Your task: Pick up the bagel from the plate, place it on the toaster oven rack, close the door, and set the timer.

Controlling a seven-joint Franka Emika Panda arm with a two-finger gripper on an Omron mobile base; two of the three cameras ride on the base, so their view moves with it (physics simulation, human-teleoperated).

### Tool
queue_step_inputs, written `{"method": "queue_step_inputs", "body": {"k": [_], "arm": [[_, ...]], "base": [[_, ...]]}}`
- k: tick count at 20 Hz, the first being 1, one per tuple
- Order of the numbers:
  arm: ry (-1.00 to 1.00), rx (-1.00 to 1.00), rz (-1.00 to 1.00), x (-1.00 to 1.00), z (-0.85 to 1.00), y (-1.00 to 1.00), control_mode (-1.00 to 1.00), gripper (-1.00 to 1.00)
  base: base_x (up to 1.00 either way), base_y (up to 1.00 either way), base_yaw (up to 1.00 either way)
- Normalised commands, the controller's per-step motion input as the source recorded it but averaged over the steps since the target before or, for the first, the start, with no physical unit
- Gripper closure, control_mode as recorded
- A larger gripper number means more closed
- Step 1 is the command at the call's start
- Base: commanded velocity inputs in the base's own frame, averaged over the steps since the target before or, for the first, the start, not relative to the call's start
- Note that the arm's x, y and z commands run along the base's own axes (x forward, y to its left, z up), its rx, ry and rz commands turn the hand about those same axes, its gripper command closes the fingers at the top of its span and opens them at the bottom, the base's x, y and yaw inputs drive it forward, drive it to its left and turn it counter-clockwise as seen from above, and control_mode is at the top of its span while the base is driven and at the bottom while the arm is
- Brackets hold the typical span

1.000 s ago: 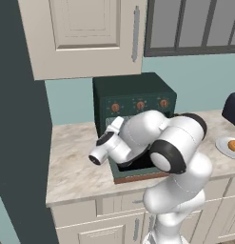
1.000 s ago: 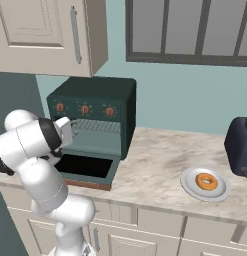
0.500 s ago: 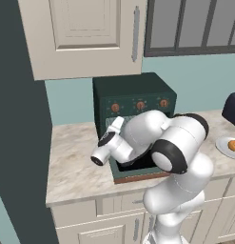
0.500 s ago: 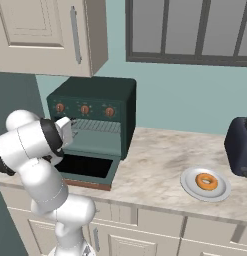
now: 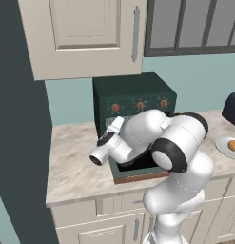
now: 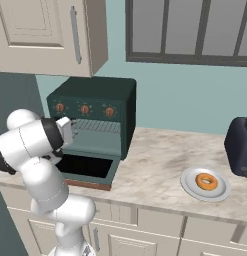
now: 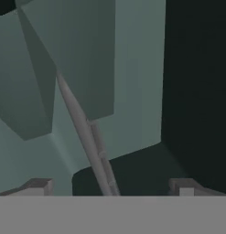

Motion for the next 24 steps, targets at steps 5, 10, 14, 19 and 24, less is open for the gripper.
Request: {"method": "queue_step_inputs", "body": {"k": [5, 10, 14, 19, 24], "arm": [[0.19, -0.06, 0.0, -0.01, 0.0, 0.0, -1.0, -1.0], [0.13, -0.07, 0.0, -0.16, 0.01, 0.0, -1.0, -1.0], [0.15, -0.01, 0.0, -0.39, 0.16, 0.0, -1.0, -1.0], [0.01, 0.0, 0.0, -0.69, 0.12, 0.0, -1.0, -1.0], [-0.07, 0.0, 0.0, -0.9, 0.0, 0.0, -1.0, -1.0]], "base": [[0.0, 0.0, 0.0], [0.0, 0.0, 0.0], [0.0, 0.0, 0.0], [0.0, 0.0, 0.0], [0.0, 0.0, 0.0]]}}
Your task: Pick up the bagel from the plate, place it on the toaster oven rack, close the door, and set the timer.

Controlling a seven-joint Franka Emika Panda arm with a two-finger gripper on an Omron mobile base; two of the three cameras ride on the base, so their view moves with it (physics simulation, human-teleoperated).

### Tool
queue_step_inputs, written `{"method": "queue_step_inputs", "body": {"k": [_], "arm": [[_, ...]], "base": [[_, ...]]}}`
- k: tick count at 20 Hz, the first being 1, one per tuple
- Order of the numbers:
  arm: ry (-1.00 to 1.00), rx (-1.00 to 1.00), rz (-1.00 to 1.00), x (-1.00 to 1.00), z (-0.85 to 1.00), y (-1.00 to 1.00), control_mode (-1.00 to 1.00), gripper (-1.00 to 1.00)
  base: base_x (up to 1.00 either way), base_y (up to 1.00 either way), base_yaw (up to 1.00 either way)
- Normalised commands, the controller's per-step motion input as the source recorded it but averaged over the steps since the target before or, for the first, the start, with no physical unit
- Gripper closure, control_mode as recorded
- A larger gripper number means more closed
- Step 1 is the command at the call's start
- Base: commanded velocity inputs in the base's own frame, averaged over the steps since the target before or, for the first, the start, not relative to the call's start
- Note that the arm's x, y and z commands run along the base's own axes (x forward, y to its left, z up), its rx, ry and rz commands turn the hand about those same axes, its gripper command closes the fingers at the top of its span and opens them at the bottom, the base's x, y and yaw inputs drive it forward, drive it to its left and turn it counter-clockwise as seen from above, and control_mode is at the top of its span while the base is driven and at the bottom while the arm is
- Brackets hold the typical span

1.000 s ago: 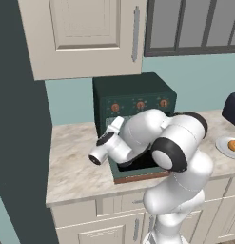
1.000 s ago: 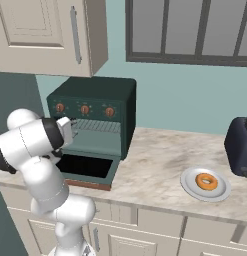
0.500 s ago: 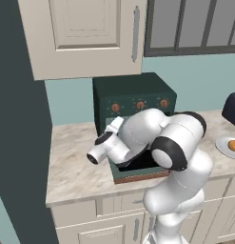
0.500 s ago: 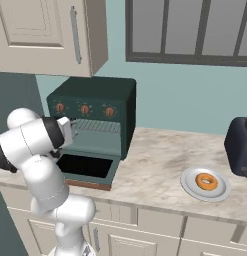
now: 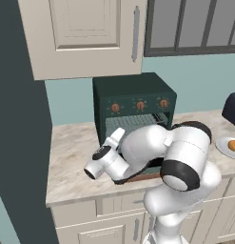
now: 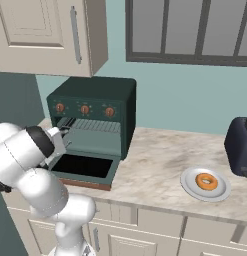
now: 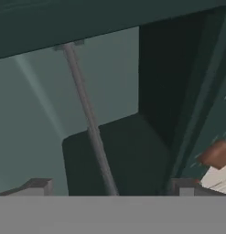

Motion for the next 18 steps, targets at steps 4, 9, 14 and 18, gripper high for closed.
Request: {"method": "queue_step_inputs", "body": {"k": [4, 9, 14, 18], "arm": [[-0.04, 0.0, 0.0, -0.64, 0.15, 0.0, -1.0, -1.0], [0.03, 0.0, 0.0, -0.15, 0.33, 0.0, -1.0, -1.0], [0.2, -0.04, 0.02, 0.0, 0.28, 0.0, -1.0, -1.0], [0.22, -0.09, 0.02, 0.0, 0.02, 0.0, -1.0, -1.0]], "base": [[0.0, 0.0, 0.0], [0.0, 0.0, 0.0], [0.0, 0.0, 0.0], [0.0, 0.0, 0.0]]}}
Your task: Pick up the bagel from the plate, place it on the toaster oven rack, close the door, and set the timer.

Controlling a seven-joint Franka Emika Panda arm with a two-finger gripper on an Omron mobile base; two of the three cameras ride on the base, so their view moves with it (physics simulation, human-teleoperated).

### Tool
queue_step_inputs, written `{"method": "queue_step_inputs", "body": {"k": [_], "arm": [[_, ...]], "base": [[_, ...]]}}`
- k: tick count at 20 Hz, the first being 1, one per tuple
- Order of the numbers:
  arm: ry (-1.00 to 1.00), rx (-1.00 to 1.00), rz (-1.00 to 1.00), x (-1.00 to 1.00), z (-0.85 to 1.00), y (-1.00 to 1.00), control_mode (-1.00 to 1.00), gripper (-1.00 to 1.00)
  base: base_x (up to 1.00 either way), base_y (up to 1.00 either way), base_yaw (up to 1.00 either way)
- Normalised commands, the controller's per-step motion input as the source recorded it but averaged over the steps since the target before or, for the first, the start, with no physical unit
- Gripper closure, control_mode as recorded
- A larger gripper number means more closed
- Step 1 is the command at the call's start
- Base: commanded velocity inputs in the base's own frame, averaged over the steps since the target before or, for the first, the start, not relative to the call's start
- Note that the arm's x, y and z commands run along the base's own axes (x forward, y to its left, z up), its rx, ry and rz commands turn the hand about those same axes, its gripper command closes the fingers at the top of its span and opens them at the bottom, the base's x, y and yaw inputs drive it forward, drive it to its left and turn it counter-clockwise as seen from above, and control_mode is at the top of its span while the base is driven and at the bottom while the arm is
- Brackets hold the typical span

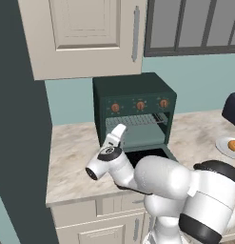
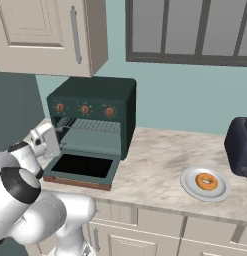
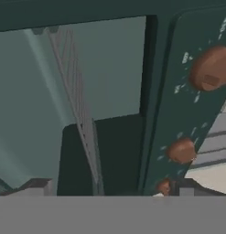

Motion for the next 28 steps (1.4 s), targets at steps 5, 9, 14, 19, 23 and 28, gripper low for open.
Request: {"method": "queue_step_inputs", "body": {"k": [5, 9, 14, 19, 23, 28], "arm": [[0.22, -0.12, 0.02, 0.0, 0.0, 0.0, -1.0, -1.0], [0.18, -0.18, 0.03, 0.0, 0.0, 0.0, -1.0, -1.0], [0.11, -0.21, 0.03, 0.02, 0.0, 0.0, -1.0, -1.0], [0.04, -0.21, 0.04, 0.18, 0.0, 0.0, -1.0, -1.0], [0.0, -0.14, 0.02, 0.31, -0.02, 0.0, -1.0, -1.0], [0.0, -0.05, 0.0, 0.28, -0.13, 0.0, -1.0, -1.0]], "base": [[0.0, 0.0, 0.0], [0.0, 0.0, 0.0], [0.0, 0.0, 0.0], [0.0, 0.0, 0.0], [0.0, 0.0, 0.0], [0.0, 0.0, 0.0]]}}
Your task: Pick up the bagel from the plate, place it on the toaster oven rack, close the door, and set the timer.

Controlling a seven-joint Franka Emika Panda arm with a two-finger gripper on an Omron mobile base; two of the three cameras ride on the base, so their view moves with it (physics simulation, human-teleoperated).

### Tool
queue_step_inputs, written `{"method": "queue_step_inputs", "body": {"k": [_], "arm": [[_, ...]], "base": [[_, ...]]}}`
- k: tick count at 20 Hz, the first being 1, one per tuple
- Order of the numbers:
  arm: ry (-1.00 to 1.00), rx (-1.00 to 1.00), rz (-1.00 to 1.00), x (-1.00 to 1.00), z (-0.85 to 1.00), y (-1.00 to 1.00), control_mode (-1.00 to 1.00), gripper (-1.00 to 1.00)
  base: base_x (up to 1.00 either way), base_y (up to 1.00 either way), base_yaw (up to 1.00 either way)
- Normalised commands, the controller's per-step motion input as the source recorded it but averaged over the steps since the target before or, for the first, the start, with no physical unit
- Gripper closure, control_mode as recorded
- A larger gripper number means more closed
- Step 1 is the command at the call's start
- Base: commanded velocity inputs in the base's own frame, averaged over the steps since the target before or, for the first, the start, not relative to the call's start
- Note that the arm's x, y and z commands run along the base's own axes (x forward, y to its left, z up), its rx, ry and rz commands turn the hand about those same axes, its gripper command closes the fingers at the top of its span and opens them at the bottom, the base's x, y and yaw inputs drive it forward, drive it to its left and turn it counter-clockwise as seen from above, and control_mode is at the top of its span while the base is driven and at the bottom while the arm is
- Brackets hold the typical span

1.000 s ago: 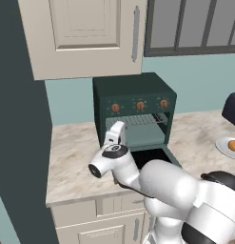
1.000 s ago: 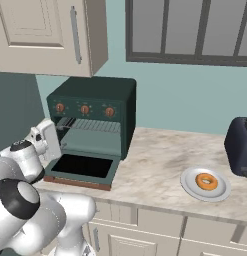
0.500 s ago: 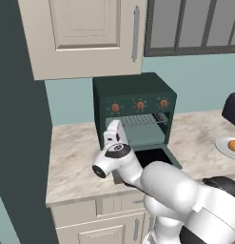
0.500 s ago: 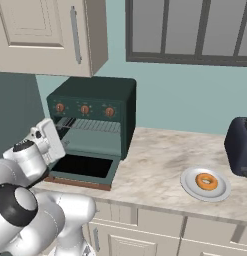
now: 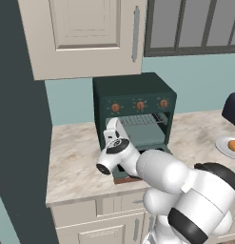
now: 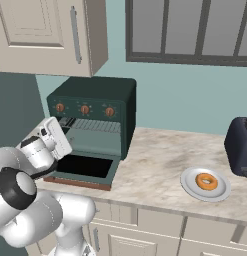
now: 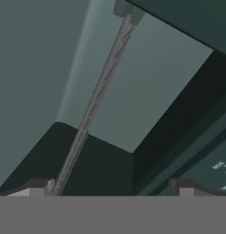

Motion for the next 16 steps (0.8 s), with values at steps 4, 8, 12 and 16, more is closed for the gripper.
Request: {"method": "queue_step_inputs", "body": {"k": [4, 8, 12, 16], "arm": [[0.0, -0.04, 0.0, 0.1, -0.31, 0.0, -1.0, -1.0], [0.0, -0.06, 0.0, 0.06, -0.27, 0.0, -1.0, -1.0], [0.0, -0.08, 0.0, 0.2, -0.11, 0.0, -1.0, -1.0], [0.0, -0.06, 0.0, 0.3, 0.0, 0.0, -1.0, -1.0]], "base": [[0.0, 0.0, 0.0], [0.0, 0.0, 0.0], [0.0, 0.0, 0.0], [0.0, 0.0, 0.0]]}}
